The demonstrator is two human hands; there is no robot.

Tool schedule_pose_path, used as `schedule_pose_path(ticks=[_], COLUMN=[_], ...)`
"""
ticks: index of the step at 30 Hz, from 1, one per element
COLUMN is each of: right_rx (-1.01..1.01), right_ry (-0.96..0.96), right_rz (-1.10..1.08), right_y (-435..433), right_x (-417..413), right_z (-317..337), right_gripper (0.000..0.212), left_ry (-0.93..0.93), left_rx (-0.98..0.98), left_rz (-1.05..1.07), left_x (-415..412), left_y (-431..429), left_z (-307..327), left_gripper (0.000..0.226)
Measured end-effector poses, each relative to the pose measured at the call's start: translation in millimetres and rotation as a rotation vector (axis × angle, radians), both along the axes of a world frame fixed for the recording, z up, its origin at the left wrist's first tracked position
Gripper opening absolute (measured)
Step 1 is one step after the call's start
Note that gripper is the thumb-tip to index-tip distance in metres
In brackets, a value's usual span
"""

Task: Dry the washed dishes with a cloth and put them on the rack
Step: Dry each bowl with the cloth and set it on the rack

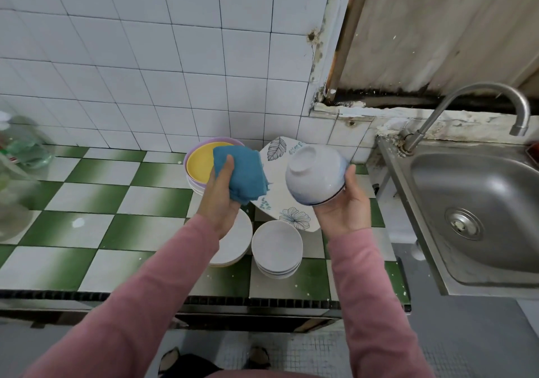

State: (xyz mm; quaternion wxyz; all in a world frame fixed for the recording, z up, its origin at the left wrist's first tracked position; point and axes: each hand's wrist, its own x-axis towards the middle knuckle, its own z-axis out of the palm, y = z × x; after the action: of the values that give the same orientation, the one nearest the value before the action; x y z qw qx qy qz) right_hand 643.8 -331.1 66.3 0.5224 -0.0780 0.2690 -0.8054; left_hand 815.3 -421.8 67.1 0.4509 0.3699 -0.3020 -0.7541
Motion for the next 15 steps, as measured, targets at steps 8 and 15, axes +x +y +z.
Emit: schedule_pose_path(ticks=[8, 15], right_rx=[0.3, 0.235], right_ry=[0.612, 0.551], right_rz=[-0.147, -0.074], right_y=[-11.4, -5.8], right_x=[42.2, 41.4], right_z=[4.8, 14.5], right_gripper=[0.03, 0.025], left_ry=[-0.812, -0.93], left_rx=[-0.984, -1.385], left_rz=[0.222, -0.059], left_x=[-35.4, -32.7], left_y=[24.2, 36.8], left_z=[5.5, 10.0], left_gripper=[0.04, 0.05])
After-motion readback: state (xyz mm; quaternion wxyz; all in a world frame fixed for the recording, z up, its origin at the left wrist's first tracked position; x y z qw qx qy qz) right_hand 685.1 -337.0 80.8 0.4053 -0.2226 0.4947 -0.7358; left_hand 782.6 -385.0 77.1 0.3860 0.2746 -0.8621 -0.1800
